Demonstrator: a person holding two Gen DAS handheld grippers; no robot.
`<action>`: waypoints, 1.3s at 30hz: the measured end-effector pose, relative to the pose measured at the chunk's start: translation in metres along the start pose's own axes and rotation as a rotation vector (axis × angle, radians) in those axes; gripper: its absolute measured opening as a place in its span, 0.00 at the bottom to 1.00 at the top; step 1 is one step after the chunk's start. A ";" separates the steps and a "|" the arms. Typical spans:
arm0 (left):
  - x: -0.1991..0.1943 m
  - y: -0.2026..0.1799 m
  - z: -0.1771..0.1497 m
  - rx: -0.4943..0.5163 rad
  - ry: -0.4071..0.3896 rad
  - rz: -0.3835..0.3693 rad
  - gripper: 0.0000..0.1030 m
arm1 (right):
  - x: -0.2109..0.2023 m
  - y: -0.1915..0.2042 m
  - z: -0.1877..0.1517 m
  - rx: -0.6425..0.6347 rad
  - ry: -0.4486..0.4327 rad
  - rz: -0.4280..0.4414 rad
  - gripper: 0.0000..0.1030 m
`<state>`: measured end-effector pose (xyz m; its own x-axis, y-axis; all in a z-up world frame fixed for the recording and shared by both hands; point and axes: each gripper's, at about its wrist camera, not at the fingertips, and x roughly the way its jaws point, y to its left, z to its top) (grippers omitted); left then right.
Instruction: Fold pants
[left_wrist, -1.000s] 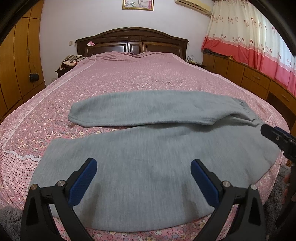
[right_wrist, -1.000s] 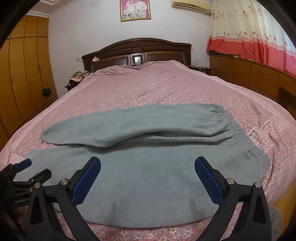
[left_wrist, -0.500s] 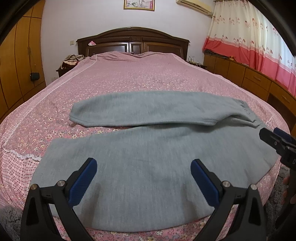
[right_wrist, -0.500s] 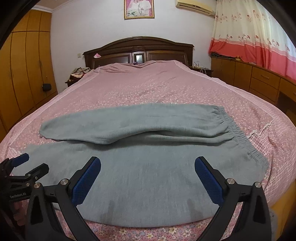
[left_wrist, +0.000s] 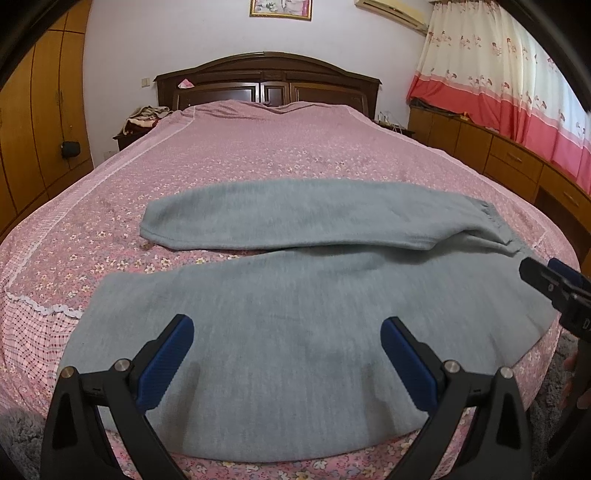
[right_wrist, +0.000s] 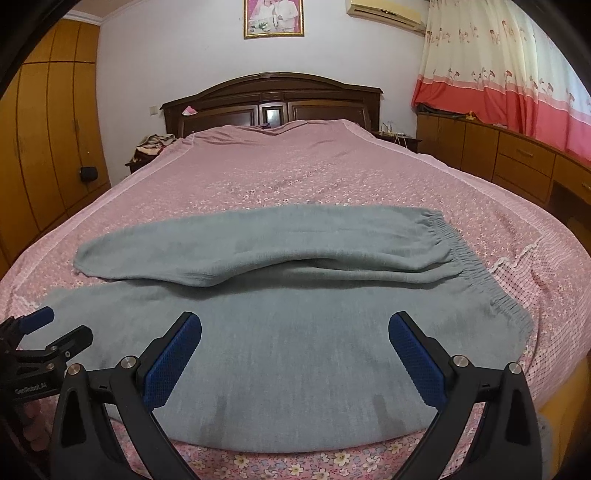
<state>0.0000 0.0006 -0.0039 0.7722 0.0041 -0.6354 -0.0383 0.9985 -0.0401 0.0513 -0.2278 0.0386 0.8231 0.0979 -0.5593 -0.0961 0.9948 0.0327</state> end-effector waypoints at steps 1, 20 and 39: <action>0.000 0.000 0.000 -0.002 0.002 -0.001 1.00 | 0.000 0.000 0.000 -0.001 0.000 0.000 1.00; 0.002 0.001 0.002 -0.003 0.010 -0.009 1.00 | 0.004 0.001 -0.002 -0.006 0.029 0.028 1.00; 0.077 -0.028 0.160 0.622 0.035 -0.104 1.00 | 0.058 0.016 0.133 -0.767 0.214 0.543 1.00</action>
<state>0.1622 -0.0182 0.0719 0.7303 -0.0862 -0.6777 0.4202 0.8389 0.3461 0.1716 -0.2023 0.1170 0.4467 0.4573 -0.7690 -0.8358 0.5199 -0.1763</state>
